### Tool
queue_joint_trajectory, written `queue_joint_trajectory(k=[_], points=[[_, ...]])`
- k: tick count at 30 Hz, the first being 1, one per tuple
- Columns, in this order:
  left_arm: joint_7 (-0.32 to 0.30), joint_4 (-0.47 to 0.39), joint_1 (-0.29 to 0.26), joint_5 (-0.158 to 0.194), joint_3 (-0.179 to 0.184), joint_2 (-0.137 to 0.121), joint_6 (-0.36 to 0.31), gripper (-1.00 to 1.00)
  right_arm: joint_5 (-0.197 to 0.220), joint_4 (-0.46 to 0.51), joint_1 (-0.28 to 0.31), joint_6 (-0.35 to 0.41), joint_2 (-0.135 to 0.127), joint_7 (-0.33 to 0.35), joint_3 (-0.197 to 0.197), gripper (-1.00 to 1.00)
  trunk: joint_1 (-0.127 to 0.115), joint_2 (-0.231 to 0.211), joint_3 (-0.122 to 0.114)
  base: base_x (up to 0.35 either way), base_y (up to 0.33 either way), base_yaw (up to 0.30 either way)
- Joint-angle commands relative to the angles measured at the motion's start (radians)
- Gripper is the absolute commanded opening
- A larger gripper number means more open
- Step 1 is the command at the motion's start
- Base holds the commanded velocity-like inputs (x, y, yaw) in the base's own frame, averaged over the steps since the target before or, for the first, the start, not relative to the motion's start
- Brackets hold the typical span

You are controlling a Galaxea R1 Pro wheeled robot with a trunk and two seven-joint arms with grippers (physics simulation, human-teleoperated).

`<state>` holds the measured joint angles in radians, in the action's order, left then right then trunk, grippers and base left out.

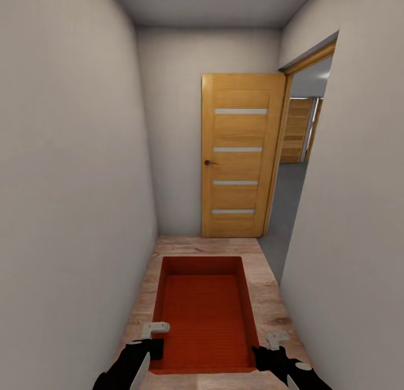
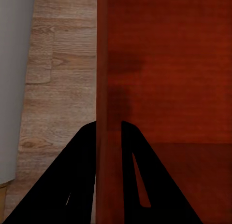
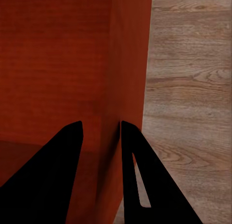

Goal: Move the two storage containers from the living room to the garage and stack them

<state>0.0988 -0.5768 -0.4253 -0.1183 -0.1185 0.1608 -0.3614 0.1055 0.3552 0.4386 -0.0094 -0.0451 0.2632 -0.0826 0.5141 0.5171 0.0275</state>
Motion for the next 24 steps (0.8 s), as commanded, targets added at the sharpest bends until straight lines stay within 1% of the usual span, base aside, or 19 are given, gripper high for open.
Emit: queue_joint_trajectory(k=[1, 24], points=[[0.002, -0.006, -0.002, -0.017, -0.043, 0.002, -0.002, -1.00, 0.013, -0.001, 0.000, -0.001, -0.001, 0.002, -0.007, -1.00, 0.001, 0.002, 0.002, 0.327, 0.000, 0.000], [0.002, -0.006, -0.001, -0.017, -0.043, 0.000, -0.002, -1.00, 0.013, -0.001, 0.000, -0.001, -0.001, 0.002, -0.008, -1.00, 0.001, 0.002, 0.002, 0.327, 0.000, 0.000]])
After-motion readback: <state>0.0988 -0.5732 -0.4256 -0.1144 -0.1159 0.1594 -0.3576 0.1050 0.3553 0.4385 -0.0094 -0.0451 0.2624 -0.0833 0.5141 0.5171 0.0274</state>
